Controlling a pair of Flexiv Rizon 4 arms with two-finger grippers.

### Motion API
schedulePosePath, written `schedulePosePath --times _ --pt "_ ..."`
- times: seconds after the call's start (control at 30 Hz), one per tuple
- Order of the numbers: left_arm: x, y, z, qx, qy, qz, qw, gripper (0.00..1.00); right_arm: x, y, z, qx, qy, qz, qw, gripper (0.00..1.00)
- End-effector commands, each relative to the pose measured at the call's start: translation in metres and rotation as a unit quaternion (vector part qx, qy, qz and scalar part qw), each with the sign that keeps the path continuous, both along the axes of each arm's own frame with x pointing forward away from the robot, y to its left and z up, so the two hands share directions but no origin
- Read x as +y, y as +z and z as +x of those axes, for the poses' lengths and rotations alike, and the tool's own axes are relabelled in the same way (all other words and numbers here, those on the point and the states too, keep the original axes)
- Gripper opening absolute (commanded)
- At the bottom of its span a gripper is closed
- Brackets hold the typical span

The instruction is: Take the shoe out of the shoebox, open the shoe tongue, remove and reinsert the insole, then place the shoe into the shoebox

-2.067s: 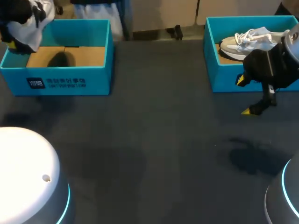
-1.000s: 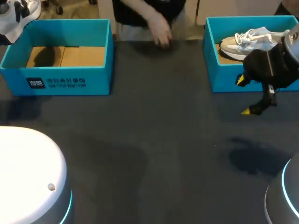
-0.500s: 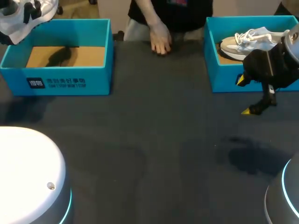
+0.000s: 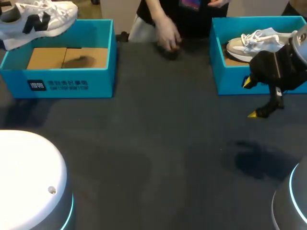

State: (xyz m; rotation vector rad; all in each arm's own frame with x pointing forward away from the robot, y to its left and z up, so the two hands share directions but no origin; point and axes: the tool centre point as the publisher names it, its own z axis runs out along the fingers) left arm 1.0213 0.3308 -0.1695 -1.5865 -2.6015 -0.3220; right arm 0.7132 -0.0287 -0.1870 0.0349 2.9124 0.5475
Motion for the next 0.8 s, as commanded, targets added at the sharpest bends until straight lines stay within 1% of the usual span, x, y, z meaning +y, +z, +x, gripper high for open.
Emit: schedulePosePath --times 0.03,0.13,0.27,0.3,0.5,0.53,0.8 --pt "0.005 0.000 0.021 0.049 -0.262 0.016 0.964 0.00 0.001 -0.001 0.001 0.001 0.000 -0.001 1.000 1.00" --pt "0.007 0.001 0.028 0.053 -0.301 0.012 0.952 0.00 0.001 -0.001 0.001 0.001 0.000 -0.001 1.000 1.00" --pt "0.006 0.000 0.033 0.035 -0.309 0.013 0.950 0.00 0.001 -0.001 0.001 0.001 0.000 -0.001 1.000 1.00" --pt "0.005 0.000 0.035 0.030 -0.315 0.005 0.948 0.00 0.001 -0.001 0.001 0.001 0.000 -0.001 1.000 1.00" --pt "-0.002 -0.001 0.038 0.023 -0.320 0.003 0.947 0.00 0.001 -0.001 0.001 0.001 0.000 -0.001 1.000 1.00" --pt "-0.004 -0.002 0.037 0.012 -0.300 0.009 0.954 0.00 0.001 -0.001 0.001 0.001 0.000 -0.001 1.000 1.00" --pt "-0.004 -0.002 0.037 0.012 -0.300 0.009 0.954 0.00 0.001 -0.001 0.001 0.001 0.000 -0.001 1.000 1.00"
